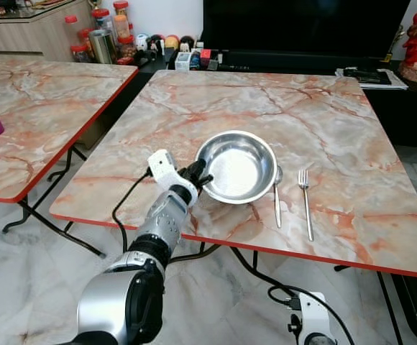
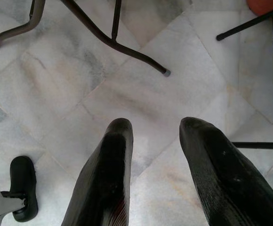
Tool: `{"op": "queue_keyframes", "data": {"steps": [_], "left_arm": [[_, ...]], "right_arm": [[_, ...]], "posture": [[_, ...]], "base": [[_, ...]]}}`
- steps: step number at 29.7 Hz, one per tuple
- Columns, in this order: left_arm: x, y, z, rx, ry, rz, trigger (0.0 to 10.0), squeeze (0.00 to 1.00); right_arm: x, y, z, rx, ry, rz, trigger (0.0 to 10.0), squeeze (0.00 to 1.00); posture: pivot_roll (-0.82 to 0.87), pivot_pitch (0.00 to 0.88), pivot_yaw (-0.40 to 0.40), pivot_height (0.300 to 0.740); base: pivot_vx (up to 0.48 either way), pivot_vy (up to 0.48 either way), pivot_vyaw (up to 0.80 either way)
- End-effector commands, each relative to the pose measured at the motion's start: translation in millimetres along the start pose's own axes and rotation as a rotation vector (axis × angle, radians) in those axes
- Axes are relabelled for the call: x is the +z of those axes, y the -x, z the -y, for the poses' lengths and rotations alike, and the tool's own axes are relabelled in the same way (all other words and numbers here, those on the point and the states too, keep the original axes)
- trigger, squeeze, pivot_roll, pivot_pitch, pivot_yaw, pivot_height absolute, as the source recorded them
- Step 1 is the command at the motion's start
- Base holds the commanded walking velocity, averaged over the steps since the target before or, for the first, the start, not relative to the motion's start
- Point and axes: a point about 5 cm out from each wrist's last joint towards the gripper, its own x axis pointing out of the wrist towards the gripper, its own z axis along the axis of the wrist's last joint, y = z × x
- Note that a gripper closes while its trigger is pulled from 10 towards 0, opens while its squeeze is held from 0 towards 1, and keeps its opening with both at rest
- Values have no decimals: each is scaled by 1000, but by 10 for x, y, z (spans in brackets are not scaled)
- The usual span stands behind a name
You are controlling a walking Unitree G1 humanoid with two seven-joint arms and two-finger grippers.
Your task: Setting the table
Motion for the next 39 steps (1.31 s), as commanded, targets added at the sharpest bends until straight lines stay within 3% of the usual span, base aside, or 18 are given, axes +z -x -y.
{"op": "queue_keyframes", "data": {"steps": [1, 7, 16, 23, 34, 39], "left_arm": [[-2, -29, 37, 18, -31, -39, 10000, 0], [-48, -36, 47, 47, -12, -63, 10000, 0], [16, -74, 86, 111, 126, -17, 10000, 0], [-25, -62, 36, 192, 157, -31, 10000, 0], [-38, -73, 66, 221, 167, -30, 10000, 0], [-18, -84, 94, 218, 114, -19, 10000, 0]], "right_arm": [[-42, 9, -8, -5, -16, -10, 10000, 0], [-58, 13, -15, -6, -18, -14, 10000, 0], [-79, 19, -22, -7, -20, -18, 10000, 0], [-90, 21, -19, -10, -24, -20, 10000, 0], [-109, 26, -20, -10, -25, -24, 10000, 0], [-177, 44, -12, -15, -30, -35, 10000, 0]], "posture": [[7, 0, 36, 740], [9, 0, 41, 740], [0, 0, 47, 740], [-5, 0, 50, 740], [-5, 0, 52, 740], [-17, 0, 60, 740]], "base": [[0, 0, 0], [0, 0, 0], [0, 0, 0], [0, 0, 0], [0, 0, 0], [0, 0, 0]]}}
